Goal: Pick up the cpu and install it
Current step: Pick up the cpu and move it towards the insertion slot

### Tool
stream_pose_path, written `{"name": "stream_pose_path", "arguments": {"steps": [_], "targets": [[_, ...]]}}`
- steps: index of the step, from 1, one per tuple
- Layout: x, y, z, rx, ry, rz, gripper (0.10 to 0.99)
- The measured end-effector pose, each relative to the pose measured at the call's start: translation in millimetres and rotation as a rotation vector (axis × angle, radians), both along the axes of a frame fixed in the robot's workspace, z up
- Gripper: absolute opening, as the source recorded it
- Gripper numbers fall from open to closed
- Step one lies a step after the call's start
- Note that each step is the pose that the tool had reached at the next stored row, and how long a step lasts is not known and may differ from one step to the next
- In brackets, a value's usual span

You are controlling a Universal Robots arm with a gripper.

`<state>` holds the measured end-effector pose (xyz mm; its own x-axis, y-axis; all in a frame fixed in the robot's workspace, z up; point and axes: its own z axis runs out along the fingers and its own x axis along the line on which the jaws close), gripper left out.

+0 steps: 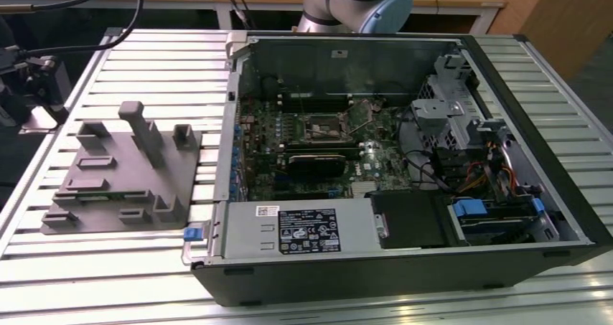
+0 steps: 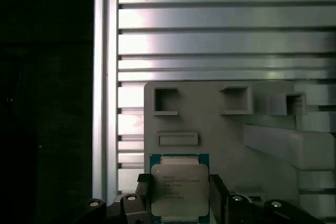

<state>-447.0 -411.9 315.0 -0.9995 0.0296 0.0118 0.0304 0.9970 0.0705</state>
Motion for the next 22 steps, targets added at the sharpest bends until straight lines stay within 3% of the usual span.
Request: {"name": "stream_pose_path", "arguments": {"steps": [8, 22], "targets": [[0.0, 0.2, 11.5, 0.0, 0.0, 0.0, 0.533], [0.0, 1.4, 39.8, 0.0, 0.0, 0.0, 0.533]]}}
